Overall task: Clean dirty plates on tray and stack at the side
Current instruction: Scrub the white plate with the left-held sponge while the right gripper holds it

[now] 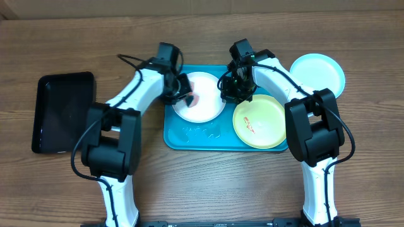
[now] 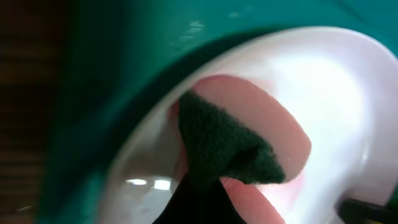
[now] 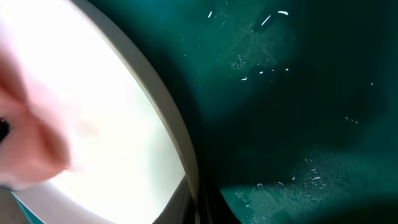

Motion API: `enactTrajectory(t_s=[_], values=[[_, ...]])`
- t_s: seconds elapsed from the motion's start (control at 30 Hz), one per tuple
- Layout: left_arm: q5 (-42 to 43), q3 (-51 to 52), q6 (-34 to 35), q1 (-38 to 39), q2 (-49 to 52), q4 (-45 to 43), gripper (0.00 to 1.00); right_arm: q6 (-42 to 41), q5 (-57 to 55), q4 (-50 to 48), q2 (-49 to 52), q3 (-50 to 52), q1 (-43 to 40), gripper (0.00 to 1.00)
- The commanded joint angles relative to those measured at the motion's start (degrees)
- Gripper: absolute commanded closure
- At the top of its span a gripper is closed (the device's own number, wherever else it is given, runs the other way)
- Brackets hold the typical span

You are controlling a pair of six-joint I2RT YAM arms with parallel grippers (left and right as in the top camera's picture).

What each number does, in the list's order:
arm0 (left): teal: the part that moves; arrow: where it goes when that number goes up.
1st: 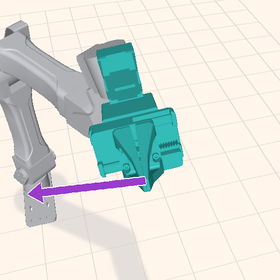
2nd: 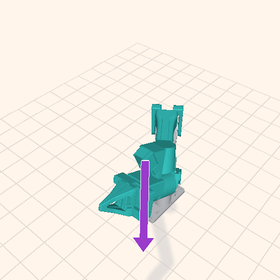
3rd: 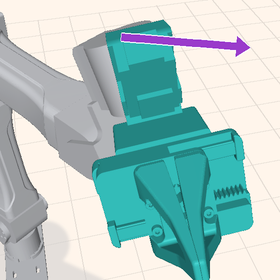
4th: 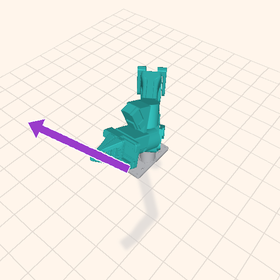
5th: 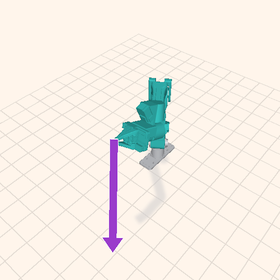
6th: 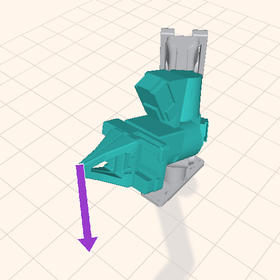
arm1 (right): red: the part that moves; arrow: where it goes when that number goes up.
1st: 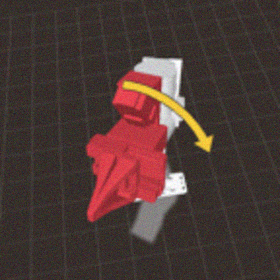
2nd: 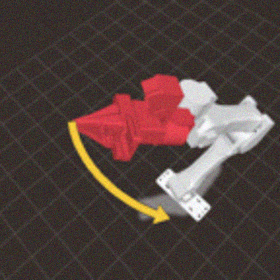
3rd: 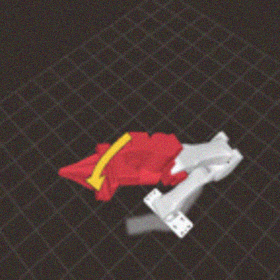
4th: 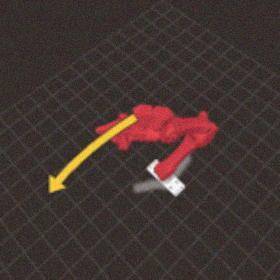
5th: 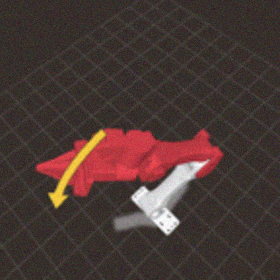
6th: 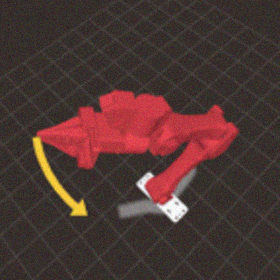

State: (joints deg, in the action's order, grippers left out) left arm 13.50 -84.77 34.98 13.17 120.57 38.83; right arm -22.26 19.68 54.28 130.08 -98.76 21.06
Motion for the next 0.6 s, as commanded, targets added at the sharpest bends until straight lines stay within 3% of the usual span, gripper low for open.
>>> enactTrajectory(t_s=[0.0,0.2,0.3,0.57], values=[[-5.6,-2.1,-2.8,-2.4,1.2,4.3,0.96,-0.3,-3.3,-0.4,2.4,1.2,0.2,0.96],[-3.0,-6.7,-3.3,-1.2,1.2,7.3,0.96,-0.3,-3.3,-0.7,2.4,1.2,0.2,0.96],[1.5,-6.9,-3.3,1.1,1.2,5.5,0.96,-0.3,-3.3,-1.0,2.4,1.2,0.2,0.96],[0.3,-6.3,-2.1,8.5,1.3,-1.2,0.96,-0.3,-3.3,-0.9,2.4,1.2,0.2,0.96]])
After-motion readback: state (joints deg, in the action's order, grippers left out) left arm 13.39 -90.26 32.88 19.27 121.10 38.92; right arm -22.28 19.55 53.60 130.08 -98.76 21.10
